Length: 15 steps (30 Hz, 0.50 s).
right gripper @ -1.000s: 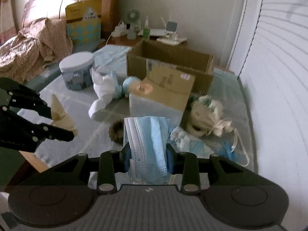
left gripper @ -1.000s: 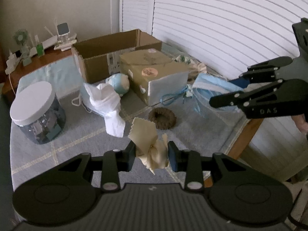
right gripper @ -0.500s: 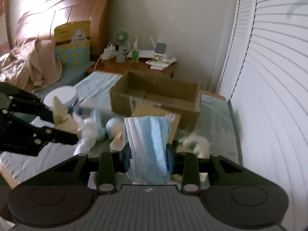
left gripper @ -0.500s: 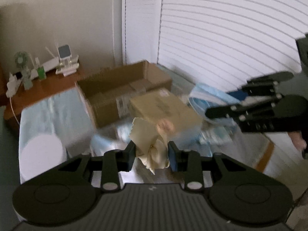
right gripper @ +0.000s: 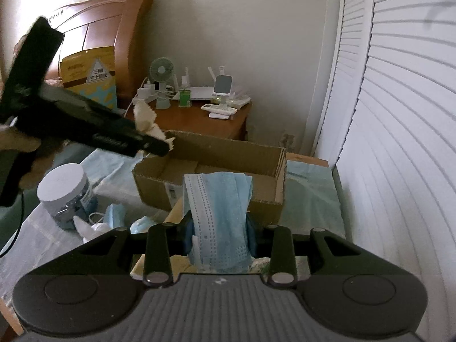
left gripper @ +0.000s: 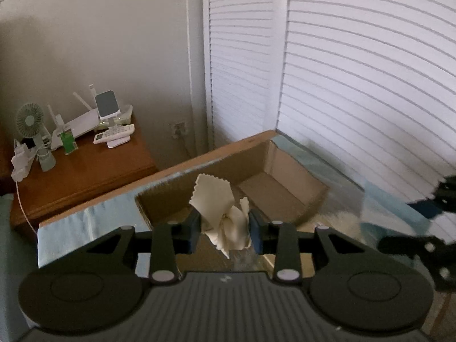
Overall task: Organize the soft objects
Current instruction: 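Carry the cloth and mask up over the cardboard box with both tools, then open both tools to drop the cloth and mask into the box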
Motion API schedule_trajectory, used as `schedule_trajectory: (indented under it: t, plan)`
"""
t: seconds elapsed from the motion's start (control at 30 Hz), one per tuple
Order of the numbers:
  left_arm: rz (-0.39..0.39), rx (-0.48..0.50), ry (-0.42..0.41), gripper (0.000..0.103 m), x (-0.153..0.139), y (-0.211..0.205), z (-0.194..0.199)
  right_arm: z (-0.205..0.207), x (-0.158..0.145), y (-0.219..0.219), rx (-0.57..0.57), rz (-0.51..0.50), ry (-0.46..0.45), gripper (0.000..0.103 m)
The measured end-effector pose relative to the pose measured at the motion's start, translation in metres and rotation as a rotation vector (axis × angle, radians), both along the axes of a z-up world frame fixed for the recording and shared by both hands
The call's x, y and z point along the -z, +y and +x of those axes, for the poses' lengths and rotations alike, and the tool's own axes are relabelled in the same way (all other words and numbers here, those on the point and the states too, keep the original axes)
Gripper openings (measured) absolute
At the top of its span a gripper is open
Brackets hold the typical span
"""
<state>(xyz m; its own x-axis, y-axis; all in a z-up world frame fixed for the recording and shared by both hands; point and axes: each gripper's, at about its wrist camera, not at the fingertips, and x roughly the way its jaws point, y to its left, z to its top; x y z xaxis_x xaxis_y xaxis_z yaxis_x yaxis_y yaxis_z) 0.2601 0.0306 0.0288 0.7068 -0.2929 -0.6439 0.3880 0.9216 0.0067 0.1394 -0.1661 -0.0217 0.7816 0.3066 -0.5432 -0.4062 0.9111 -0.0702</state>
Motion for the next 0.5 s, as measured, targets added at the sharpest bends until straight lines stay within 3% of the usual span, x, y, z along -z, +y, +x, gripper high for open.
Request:
schedule_trajectory:
  t: [0.13, 0.2, 0.23, 0.27, 0.33, 0.43, 0.5]
  plan:
    - [0.015, -0.024, 0.001, 0.037, 0.008, 0.001, 0.014, 0.01, 0.0, 0.002, 0.006, -0.002, 0.005, 0.04]
    - [0.016, -0.037, 0.008, 0.056, 0.011, 0.003, 0.016, 0.013, 0.0, 0.003, 0.002, -0.003, 0.005, 0.04]
    - [0.018, -0.045, 0.003, 0.073, 0.012, 0.005, 0.015, 0.014, 0.0, 0.003, 0.002, -0.003, 0.004, 0.04]
    - [0.019, -0.055, -0.009, 0.078, 0.012, 0.007, 0.013, 0.014, 0.0, 0.004, 0.001, -0.003, 0.004, 0.04]
    - [0.022, -0.065, -0.026, 0.079, 0.011, 0.011, 0.005, 0.015, 0.001, 0.004, 0.002, -0.006, 0.003, 0.04]
    - [-0.01, -0.076, -0.033, 0.092, 0.007, 0.021, -0.012, 0.016, 0.0, 0.006, 0.001, -0.01, 0.003, 0.04]
    - [-0.026, -0.076, -0.043, 0.094, 0.004, 0.027, -0.031, 0.018, -0.001, 0.009, -0.004, -0.014, 0.003, 0.04]
